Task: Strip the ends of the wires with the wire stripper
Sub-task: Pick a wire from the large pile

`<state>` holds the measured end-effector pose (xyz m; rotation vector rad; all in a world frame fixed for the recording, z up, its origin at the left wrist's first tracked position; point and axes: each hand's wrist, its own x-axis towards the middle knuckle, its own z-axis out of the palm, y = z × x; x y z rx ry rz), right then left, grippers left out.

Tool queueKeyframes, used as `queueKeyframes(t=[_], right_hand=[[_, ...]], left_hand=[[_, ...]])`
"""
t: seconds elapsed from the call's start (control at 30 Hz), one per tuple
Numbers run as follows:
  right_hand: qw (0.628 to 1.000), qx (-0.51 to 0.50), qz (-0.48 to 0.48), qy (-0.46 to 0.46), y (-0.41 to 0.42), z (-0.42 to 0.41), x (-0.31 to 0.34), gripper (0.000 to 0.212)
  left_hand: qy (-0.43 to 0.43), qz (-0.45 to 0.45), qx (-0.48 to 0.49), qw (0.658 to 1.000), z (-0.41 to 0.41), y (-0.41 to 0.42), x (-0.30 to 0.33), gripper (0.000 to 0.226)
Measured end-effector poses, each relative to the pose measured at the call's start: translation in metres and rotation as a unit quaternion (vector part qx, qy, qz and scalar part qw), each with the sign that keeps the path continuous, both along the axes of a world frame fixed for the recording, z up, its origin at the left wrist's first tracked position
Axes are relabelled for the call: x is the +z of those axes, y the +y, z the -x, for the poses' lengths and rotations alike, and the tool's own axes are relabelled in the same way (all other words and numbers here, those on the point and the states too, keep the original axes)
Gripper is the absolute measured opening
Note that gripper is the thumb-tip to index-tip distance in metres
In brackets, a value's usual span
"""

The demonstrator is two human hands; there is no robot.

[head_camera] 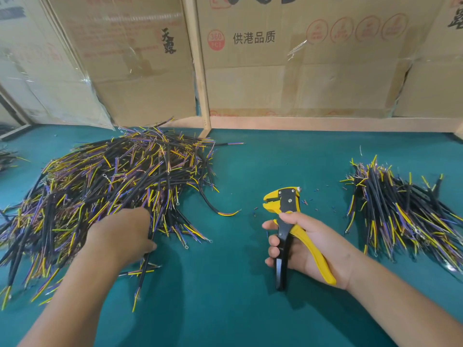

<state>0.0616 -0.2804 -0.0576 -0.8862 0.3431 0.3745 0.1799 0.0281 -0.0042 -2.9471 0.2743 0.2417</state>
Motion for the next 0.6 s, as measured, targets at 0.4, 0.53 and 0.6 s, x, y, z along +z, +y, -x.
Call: queueKeyframes(t=[0.4,0.53,0.6], right_hand=[[1.000,0.003,-0.008,0.001,-0.001,0.001,0.001,0.042],[1.000,0.003,-0.008,-0.001,-0.002,0.000,-0.002,0.042],[1.000,0.006,-0.015,-0.004,-0.003,0.000,-0.003,0.040]], left_hand=[[-0.034,0.253,-0.047,0.966,0.012,-0.036,-0.004,0.016],[0.150,0.533,-0.075,0.829,0.015,-0.068,0.006,0.021],[0.204,0.582,-0.116,0.778,0.012,-0.082,0.010,0.025]])
